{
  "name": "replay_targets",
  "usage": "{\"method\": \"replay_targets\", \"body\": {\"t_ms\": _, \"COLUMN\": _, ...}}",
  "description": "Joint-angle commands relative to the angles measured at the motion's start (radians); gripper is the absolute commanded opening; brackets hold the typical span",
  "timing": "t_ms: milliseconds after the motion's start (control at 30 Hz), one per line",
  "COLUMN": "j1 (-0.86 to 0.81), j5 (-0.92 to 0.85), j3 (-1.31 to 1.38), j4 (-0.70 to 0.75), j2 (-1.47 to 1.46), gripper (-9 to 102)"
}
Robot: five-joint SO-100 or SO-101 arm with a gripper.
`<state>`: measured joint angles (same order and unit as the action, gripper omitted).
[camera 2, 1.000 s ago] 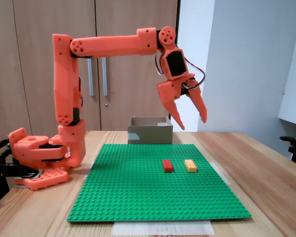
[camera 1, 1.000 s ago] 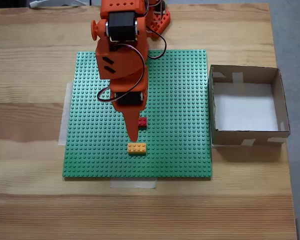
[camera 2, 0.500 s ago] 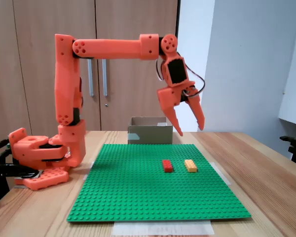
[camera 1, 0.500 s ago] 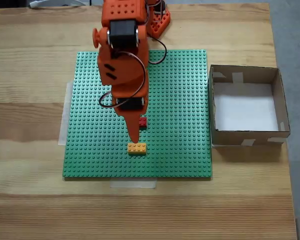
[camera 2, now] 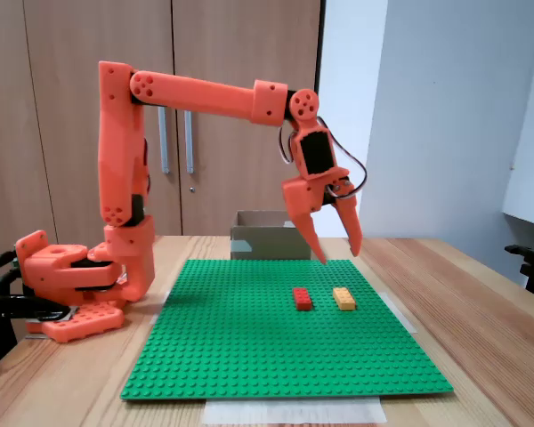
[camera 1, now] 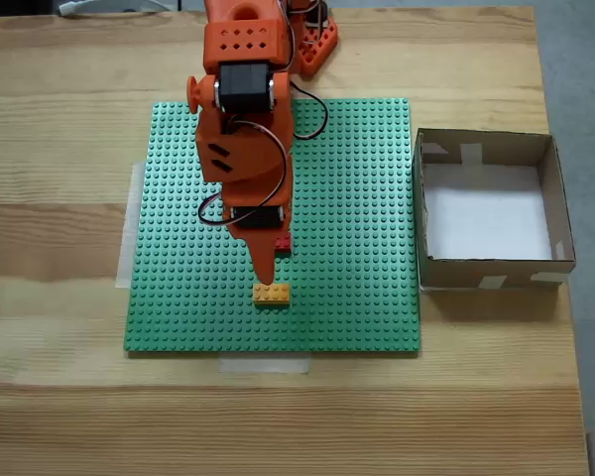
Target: Pick the yellow lego block and put it in the box.
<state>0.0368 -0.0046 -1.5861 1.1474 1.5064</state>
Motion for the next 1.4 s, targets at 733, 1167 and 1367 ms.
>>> {"method": "replay_targets", "body": {"t_ms": 733, "j1": 0.015, "j5": 0.032, "j3": -0.150, "j4": -0.106, "j2": 0.006, "gripper": 19}}
{"method": "replay_targets", "body": {"t_ms": 1167, "j1": 0.021, "j5": 0.041, "j3": -0.158, "j4": -0.118, "j2": 0.005, "gripper": 18}}
{"method": "replay_targets", "body": {"t_ms": 1367, "j1": 0.023, "j5": 0.048, "j3": -0.163, "j4": -0.118, "j2": 0.005, "gripper": 18}}
